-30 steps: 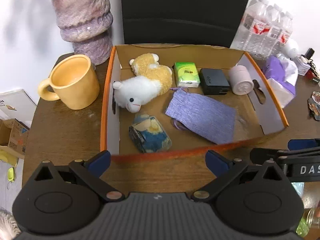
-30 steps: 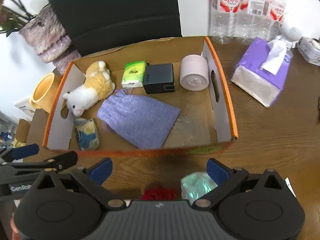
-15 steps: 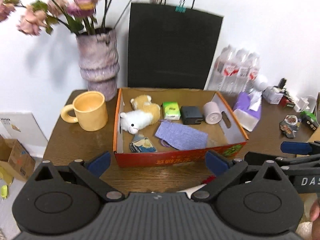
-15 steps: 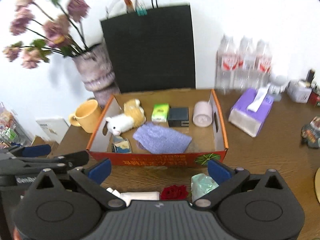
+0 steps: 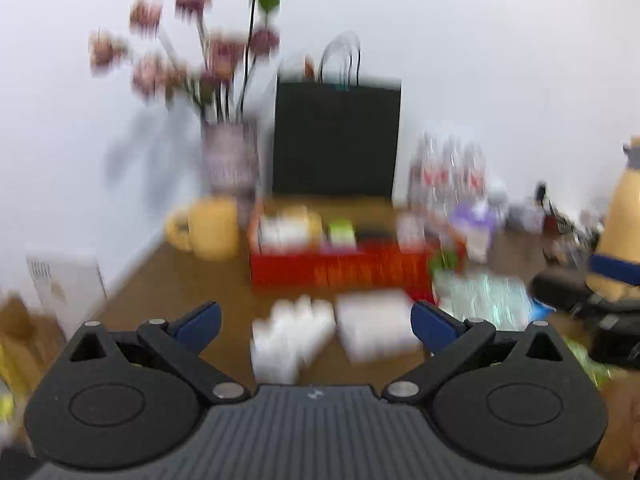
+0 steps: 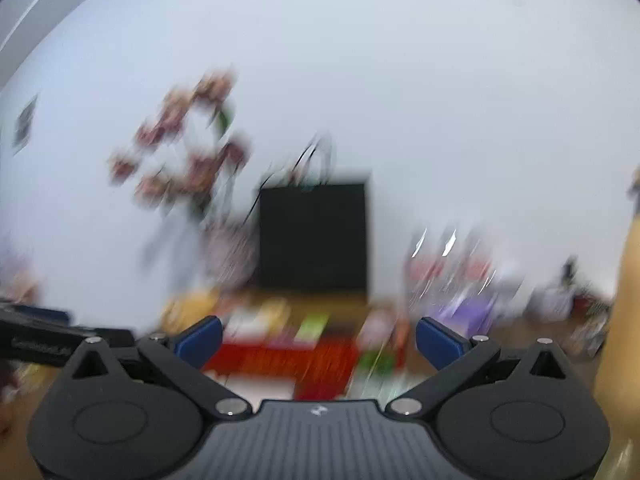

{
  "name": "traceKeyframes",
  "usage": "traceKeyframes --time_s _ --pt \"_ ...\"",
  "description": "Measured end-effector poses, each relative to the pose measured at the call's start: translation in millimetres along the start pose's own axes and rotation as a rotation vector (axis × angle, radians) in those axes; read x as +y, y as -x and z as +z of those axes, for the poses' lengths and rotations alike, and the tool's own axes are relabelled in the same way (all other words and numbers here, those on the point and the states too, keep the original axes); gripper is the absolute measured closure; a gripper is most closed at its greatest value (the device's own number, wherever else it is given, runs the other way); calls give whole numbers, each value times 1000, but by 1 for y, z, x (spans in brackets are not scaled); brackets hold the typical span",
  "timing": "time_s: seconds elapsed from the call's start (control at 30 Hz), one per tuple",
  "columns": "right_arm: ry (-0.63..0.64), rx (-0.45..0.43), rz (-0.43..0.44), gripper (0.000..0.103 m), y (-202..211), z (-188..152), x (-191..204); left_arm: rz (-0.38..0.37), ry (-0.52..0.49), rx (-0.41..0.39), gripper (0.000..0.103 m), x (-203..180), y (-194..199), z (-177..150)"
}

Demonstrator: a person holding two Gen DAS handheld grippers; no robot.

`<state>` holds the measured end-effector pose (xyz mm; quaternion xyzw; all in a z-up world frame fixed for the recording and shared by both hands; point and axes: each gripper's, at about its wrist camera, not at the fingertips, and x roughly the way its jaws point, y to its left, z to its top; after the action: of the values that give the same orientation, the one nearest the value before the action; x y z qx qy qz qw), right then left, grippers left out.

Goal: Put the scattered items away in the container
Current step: 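Withdraw both grippers from the box back over the table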

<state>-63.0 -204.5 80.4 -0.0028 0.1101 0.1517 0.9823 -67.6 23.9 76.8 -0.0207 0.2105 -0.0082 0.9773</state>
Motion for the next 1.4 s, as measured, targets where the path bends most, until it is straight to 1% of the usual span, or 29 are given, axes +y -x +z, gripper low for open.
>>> traceKeyframes --time_s 0.07,0.1,0.2,0.27,0.37,0.47,0.57,0.67,0.8,1.4 --pt "-1 127 -9 0 -7 -17 1 10 32 37 0 -2 -2 -22" --pt "-3 180 -14 0 -10 -25 1 9 21 47 0 -4 -4 -29" --pt "-17 232 -37 0 -16 -39 1 25 -61 107 0 -13 -17 -39" --pt "-1 265 -41 0 -25 -44 4 21 -74 110 0 -15 -22 -41" --pt "20 311 -59 0 -37 -51 7 30 -57 134 0 -13 -30 -48" --pt "-12 370 -77 0 -44 -66 5 29 -47 168 0 -11 -38 -57" --pt "-50 430 -74 0 -49 -74 2 26 -65 211 0 -13 -44 -65" --pt "-66 461 -83 0 -52 -77 1 42 -67 250 0 -15 -50 -67" --pt "-45 470 -105 0 -54 -78 5 44 -51 269 0 -13 -54 -68" --pt "-54 471 -126 0 -55 -76 4 45 -47 274 0 -15 -56 -66"
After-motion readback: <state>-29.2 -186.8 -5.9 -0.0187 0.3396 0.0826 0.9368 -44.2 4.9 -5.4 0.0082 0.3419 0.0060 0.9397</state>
